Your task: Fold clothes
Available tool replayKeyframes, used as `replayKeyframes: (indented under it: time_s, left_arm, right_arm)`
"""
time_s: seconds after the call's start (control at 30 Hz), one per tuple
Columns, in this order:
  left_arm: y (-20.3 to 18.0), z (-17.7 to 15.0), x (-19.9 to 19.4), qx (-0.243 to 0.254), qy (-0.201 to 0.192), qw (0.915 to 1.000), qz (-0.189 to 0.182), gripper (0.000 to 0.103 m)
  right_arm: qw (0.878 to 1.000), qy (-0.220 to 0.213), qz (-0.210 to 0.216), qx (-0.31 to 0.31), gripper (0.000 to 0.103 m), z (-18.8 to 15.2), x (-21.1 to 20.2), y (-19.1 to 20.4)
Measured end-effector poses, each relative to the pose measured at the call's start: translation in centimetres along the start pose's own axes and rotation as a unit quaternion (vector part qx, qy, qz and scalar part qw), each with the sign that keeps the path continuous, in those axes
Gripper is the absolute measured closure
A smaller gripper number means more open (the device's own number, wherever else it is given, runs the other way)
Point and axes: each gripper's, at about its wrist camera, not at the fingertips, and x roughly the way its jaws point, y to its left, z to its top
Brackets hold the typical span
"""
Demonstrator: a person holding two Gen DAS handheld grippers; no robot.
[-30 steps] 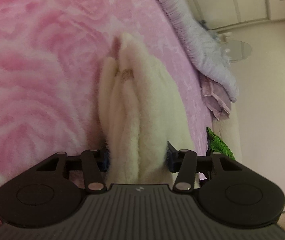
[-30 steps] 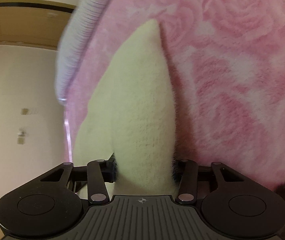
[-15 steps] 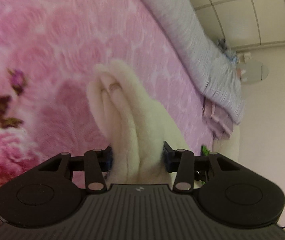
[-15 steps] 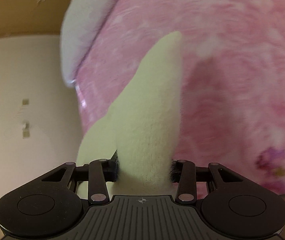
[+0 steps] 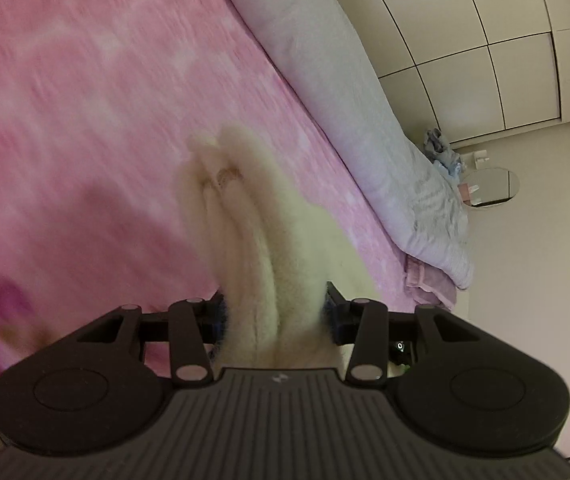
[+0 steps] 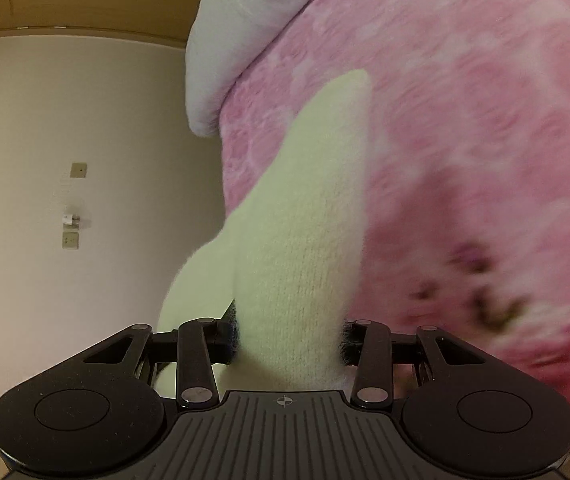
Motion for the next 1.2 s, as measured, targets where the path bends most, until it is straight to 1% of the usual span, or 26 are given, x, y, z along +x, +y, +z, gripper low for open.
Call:
replayKeyframes:
  time_s: [0.1, 0.17, 0.23, 0.33, 0.47, 0.57, 0.67, 0.8, 0.87, 0.9, 0.93, 1.03, 1.07, 1.1, 1.17, 1.2]
  left_arm:
    - [3.0, 5.3, -3.5, 0.019, 0.013, 0.9997, 0.002, 0.064]
    - [4.6, 8.7, -5.2, 0.038, 0.013, 0.9992, 0.005, 0.064]
    - [6.2, 11.6, -6.6, 0.049, 0.007, 0.9987, 0.011, 0.064]
    - [8.4, 15.4, -7.5, 0.046, -0.005, 0.9988, 0.013, 0.064]
    - [12.1, 19.7, -7.8, 0.043, -0.023, 0.9988, 0.005, 0.064]
    - [14.6, 22.7, -7.1, 0.055, -0.039, 0.9977, -0.002, 0.064]
    - [16.9, 25.6, -5.5, 0.061, -0.050, 0.9969, -0.008, 0.064]
    - [19.9, 28.1, -2.5, 0.065, -0.057, 0.9962, -0.011, 0.064]
    - [21.5, 29.0, -1.0, 0.068, -0.058, 0.9959, -0.011, 0.064]
    - [22.4, 29.3, 0.0, 0.067, -0.053, 0.9964, -0.004, 0.063]
    - [23.2, 29.4, 1.1, 0.064, -0.042, 0.9970, 0.011, 0.063]
    - [25.8, 29.7, 4.2, 0.054, -0.009, 0.9971, 0.053, 0.061]
    - [26.5, 29.6, 5.0, 0.057, 0.002, 0.9961, 0.068, 0.058]
    - [26.7, 29.3, 5.2, 0.066, 0.005, 0.9951, 0.074, 0.057]
    - [26.8, 28.8, 4.5, 0.073, -0.004, 0.9950, 0.067, 0.057]
    - [26.8, 28.8, 3.9, 0.067, -0.005, 0.9954, 0.068, 0.057]
  right_arm:
    - [1.000, -0.016, 0.007, 0.002, 0.063, -2.0, 5.9, 4.0]
    - [1.000, -0.026, 0.015, 0.004, 0.063, -3.0, 9.9, 6.1]
    - [0.999, -0.031, 0.020, 0.005, 0.063, -3.1, 13.6, 7.5]
    - [0.999, -0.034, 0.018, -0.006, 0.063, -2.1, 18.6, 9.6]
    - [0.999, -0.034, 0.013, -0.033, 0.063, 0.1, 24.4, 11.6]
    - [0.998, -0.037, 0.015, -0.052, 0.063, 1.7, 28.1, 12.1]
    - [0.997, -0.039, 0.015, -0.069, 0.063, 3.6, 31.5, 11.8]
    - [0.995, -0.041, 0.007, -0.087, 0.063, 5.5, 34.9, 10.4]
    - [0.995, -0.041, 0.005, -0.088, 0.063, 6.4, 36.3, 9.5]
    - [0.996, -0.041, 0.002, -0.081, 0.062, 6.7, 37.3, 8.7]
    - [0.996, -0.039, -0.008, -0.074, 0.061, 7.0, 38.2, 7.9]
    - [0.994, -0.025, -0.092, -0.054, 0.054, 7.3, 41.0, 6.1]
    - [0.992, -0.020, -0.117, -0.050, 0.049, 7.3, 41.9, 5.6]
    - [0.989, -0.017, -0.134, -0.057, 0.046, 7.0, 42.2, 5.5]
    - [0.986, -0.035, -0.141, -0.077, 0.041, 6.0, 41.6, 5.6]
    - [0.985, -0.046, -0.141, -0.082, 0.040, 5.5, 41.0, 5.6]
